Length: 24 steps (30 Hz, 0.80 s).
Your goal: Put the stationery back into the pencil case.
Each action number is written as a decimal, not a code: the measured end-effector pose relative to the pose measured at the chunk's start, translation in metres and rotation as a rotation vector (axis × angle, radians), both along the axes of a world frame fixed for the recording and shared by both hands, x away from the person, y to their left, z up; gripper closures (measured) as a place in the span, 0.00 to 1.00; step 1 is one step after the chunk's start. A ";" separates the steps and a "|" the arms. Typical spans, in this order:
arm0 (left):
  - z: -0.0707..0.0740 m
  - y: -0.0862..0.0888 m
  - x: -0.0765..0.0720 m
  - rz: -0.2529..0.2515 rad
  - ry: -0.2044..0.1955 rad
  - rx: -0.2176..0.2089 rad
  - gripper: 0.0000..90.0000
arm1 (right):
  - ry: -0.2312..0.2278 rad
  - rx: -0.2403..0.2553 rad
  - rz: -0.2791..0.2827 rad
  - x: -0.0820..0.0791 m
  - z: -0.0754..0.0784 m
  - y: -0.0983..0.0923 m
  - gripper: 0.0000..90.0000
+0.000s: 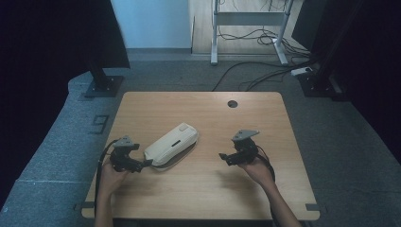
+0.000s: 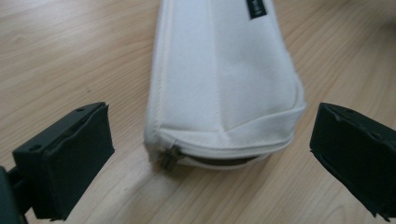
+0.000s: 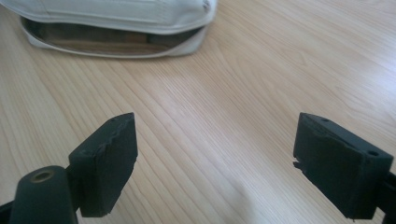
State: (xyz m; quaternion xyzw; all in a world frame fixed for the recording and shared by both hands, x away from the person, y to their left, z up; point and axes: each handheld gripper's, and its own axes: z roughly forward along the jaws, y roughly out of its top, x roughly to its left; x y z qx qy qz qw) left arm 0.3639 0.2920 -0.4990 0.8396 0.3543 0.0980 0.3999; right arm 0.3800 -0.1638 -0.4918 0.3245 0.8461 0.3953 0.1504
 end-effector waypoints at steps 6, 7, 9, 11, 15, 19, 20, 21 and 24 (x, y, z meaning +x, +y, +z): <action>-0.008 0.005 -0.005 0.018 -0.018 0.034 0.00 | -0.023 -0.018 -0.030 -0.009 0.001 -0.018 0.07; -0.009 0.006 -0.006 0.024 -0.015 0.036 0.00 | -0.026 -0.020 -0.039 -0.011 0.001 -0.021 0.06; -0.013 0.008 -0.007 0.033 -0.007 0.041 0.00 | -0.035 -0.023 -0.049 -0.014 0.001 -0.027 0.04; -0.017 0.009 -0.007 0.042 0.017 0.069 0.00 | -0.039 -0.022 -0.064 -0.018 0.000 -0.034 0.02; -0.026 0.012 -0.010 0.059 0.023 0.082 0.00 | -0.040 -0.027 -0.094 -0.026 -0.005 -0.049 0.01; -0.034 0.012 -0.012 0.072 0.040 0.110 0.00 | -0.031 -0.028 -0.142 -0.033 -0.014 -0.066 0.01; -0.035 0.012 -0.011 0.072 0.042 0.113 0.00 | -0.029 -0.026 -0.154 -0.034 -0.017 -0.069 0.01; -0.038 0.012 -0.011 0.071 0.051 0.115 0.00 | -0.027 -0.027 -0.160 -0.035 -0.019 -0.072 0.01; -0.046 0.013 -0.011 0.079 0.048 0.144 0.00 | -0.014 -0.034 -0.183 -0.040 -0.029 -0.079 0.01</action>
